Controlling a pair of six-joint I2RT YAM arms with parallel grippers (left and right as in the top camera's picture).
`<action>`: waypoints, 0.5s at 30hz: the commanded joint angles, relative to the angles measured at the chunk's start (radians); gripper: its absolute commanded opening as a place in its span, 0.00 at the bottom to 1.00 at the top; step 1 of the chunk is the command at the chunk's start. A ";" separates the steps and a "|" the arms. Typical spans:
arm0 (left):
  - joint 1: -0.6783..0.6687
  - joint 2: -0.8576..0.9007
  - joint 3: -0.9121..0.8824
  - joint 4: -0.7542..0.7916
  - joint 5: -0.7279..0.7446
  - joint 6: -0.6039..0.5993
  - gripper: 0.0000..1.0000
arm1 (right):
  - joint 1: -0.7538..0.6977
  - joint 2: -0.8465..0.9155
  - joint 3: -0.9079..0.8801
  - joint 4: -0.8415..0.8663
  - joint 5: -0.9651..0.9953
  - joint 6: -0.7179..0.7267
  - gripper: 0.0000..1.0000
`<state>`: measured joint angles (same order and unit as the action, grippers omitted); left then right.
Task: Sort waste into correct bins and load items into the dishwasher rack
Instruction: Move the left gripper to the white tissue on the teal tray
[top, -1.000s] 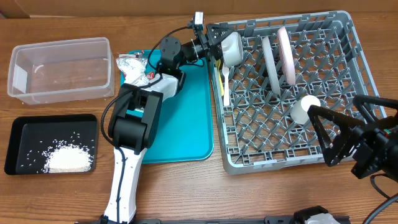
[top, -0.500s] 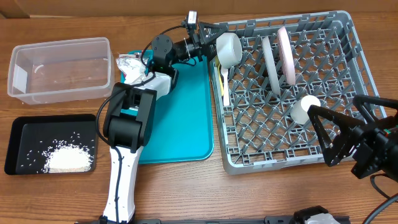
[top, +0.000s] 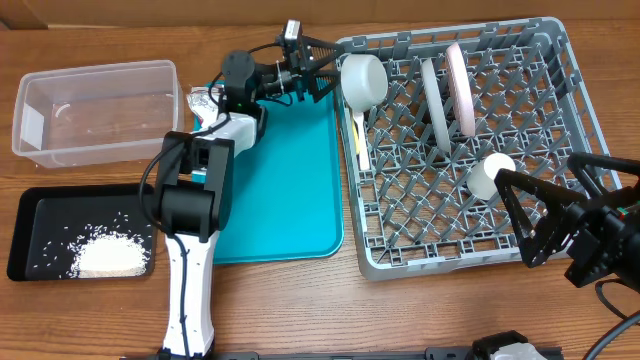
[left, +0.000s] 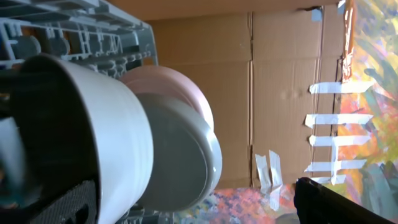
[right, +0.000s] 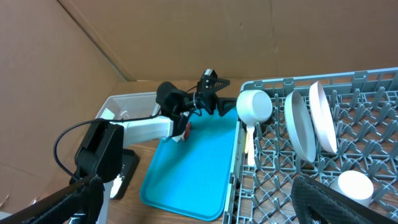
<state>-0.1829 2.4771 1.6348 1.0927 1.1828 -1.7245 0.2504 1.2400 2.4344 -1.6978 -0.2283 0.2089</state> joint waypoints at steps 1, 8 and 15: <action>0.014 0.017 -0.002 -0.041 0.081 0.050 1.00 | 0.004 -0.002 0.002 0.004 0.011 0.001 1.00; 0.030 0.015 -0.002 -0.076 0.132 0.087 1.00 | 0.004 -0.002 0.002 0.004 0.011 0.001 1.00; 0.042 -0.024 -0.002 -0.060 0.181 0.095 1.00 | 0.004 -0.002 0.002 0.004 0.011 0.002 1.00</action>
<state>-0.1497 2.4775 1.6348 1.0245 1.3148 -1.6672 0.2504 1.2400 2.4344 -1.6974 -0.2279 0.2089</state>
